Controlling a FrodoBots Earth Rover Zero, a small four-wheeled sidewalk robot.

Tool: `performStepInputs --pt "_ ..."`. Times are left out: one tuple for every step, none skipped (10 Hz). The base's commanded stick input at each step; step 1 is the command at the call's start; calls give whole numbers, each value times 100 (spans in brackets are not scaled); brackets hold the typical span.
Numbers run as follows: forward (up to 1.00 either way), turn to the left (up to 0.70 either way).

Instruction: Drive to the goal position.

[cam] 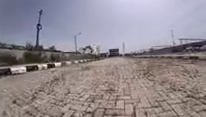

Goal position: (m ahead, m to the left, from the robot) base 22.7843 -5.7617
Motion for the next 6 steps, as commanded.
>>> performStepInputs --pt "100 0" --pt "100 0" --pt "100 0" --pt "100 -3" --pt "100 -24" --pt "100 -24"
